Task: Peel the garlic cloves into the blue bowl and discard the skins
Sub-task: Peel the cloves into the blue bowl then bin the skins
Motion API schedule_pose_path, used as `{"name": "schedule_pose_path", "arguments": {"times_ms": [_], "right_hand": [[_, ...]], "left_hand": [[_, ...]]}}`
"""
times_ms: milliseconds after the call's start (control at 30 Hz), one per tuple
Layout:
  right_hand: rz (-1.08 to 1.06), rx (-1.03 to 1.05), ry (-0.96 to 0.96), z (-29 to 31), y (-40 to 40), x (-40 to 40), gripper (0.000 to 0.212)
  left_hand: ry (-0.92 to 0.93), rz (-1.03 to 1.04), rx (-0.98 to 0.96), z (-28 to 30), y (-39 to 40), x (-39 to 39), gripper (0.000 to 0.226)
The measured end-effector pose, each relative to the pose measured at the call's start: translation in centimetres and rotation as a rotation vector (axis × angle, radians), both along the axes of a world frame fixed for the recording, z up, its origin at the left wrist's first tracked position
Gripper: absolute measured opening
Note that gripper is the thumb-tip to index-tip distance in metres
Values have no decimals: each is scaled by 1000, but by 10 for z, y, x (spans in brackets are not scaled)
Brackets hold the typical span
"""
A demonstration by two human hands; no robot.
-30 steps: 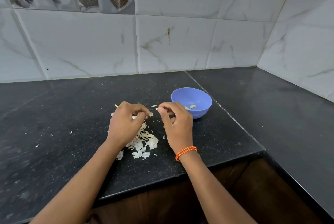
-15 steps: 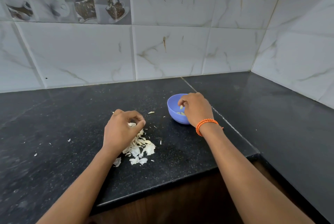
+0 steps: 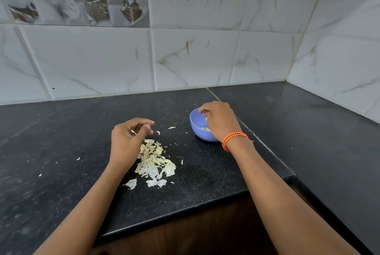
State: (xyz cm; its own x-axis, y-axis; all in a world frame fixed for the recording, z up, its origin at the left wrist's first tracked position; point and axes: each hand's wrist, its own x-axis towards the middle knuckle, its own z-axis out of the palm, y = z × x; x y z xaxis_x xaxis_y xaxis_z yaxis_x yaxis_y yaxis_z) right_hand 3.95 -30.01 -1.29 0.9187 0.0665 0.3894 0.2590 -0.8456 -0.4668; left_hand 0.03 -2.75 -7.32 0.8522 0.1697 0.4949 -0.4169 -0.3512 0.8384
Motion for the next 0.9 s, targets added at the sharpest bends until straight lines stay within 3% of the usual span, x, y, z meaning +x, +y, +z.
{"name": "schedule_pose_path", "arguments": {"times_ms": [233, 467, 600, 733, 900], "right_hand": [[42, 170, -37, -1, 1, -2, 48], [165, 371, -22, -3, 12, -12, 21], [293, 440, 2, -11, 44, -30, 22], [397, 179, 127, -38, 74, -29, 36], [311, -55, 212, -56, 94, -17, 35]], "left_hand": [[88, -104, -10, 2, 13, 4, 16], [165, -230, 94, 9, 13, 7, 16], [163, -202, 157, 5, 26, 11, 15], [125, -67, 259, -6, 40, 10, 18], [127, 61, 566, -21, 50, 21, 31]]}}
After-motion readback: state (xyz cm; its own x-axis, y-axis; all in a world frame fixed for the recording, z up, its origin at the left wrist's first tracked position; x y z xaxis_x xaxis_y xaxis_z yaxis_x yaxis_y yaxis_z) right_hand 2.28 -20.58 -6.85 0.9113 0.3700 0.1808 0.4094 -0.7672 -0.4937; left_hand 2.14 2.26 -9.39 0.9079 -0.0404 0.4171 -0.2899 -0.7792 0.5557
